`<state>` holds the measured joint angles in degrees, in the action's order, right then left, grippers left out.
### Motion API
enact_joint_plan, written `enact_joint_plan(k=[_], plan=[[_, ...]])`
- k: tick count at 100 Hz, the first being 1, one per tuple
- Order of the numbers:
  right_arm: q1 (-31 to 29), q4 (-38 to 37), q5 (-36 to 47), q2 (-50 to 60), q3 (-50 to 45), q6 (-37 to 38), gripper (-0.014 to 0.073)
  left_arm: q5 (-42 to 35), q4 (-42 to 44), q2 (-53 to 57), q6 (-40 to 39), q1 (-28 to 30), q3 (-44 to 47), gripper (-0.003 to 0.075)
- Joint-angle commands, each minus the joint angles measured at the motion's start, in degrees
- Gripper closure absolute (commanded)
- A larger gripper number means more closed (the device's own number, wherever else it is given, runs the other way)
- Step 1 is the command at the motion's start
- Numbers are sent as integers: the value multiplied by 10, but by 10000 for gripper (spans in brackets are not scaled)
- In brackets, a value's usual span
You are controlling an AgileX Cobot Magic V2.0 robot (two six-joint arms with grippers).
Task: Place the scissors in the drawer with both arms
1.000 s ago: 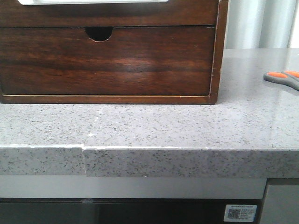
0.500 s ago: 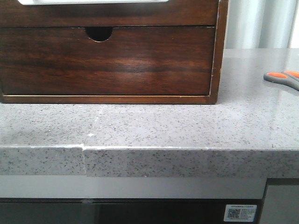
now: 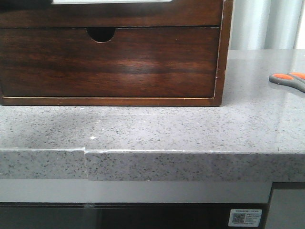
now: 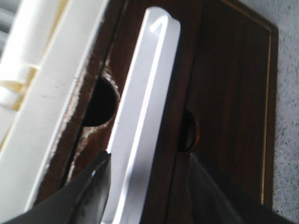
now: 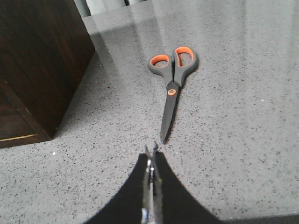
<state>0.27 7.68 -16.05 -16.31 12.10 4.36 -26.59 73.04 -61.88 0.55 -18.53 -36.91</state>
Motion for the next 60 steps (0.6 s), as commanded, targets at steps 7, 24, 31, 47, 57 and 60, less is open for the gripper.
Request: enact_joint_plan(k=[7, 24, 31, 47, 57, 60], plan=[[1, 2, 47, -9, 16, -4, 655, 19, -4, -25, -1, -14, -37, 376], [1, 2, 47, -9, 16, -4, 655, 60, -4, -47, -1, -14, -49, 396], [1, 2, 47, -9, 16, -4, 655, 66, -4, -49, -1, -14, -51, 444], [1, 2, 47, -9, 16, -4, 655, 64, -4, -47, -1, -17, -51, 704], [1, 2, 47, -9, 16, -4, 655, 62, -4, -43, -1, -25, -51, 738], [1, 2, 46, -9, 16, -4, 655, 62, -4, -40, -1, -27, -51, 738]])
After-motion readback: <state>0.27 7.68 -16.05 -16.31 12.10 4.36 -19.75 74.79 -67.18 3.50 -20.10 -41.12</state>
